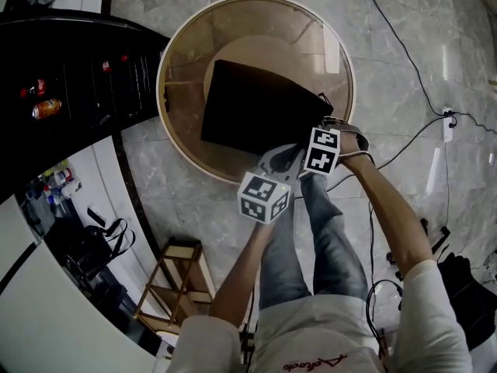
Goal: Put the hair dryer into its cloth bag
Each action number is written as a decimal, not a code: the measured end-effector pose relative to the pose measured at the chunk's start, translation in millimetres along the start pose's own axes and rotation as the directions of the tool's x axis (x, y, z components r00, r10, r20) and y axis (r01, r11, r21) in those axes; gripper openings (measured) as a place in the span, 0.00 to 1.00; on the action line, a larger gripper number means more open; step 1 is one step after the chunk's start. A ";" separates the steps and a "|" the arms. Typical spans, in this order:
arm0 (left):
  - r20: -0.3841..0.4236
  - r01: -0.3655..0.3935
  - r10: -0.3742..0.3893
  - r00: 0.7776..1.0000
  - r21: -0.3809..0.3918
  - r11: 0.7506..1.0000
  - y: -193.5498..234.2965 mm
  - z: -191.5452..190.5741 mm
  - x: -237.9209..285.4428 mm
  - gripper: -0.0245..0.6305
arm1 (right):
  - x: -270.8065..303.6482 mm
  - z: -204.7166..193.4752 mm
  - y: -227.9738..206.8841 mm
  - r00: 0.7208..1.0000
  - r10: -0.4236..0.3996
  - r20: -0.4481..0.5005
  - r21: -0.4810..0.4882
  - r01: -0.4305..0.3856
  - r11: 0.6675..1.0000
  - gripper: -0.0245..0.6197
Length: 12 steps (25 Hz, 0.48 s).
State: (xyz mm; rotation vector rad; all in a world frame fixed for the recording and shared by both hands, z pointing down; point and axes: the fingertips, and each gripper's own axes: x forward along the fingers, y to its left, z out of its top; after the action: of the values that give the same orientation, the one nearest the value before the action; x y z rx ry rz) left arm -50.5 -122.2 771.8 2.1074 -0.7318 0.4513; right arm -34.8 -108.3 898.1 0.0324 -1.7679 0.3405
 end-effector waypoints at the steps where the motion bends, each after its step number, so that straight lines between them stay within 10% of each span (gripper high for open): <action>1: -0.004 0.000 0.000 1.000 0.002 1.000 -0.5 -1.1 0.5 0.11 | 0.3 0.1 -0.2 1.000 -0.022 0.009 -0.009 0.022 1.000 0.36; 12: -0.042 0.003 -0.003 0.999 0.021 1.000 -9.1 -11.3 10.5 0.11 | -17.9 -4.9 -4.7 0.974 -0.082 0.209 0.092 0.064 0.994 0.52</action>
State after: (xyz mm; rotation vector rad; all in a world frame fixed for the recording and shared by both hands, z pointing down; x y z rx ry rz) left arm -37.3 -112.3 778.7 2.1114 -0.7022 0.5023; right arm -25.1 -114.5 882.8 0.2011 -1.9573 0.3688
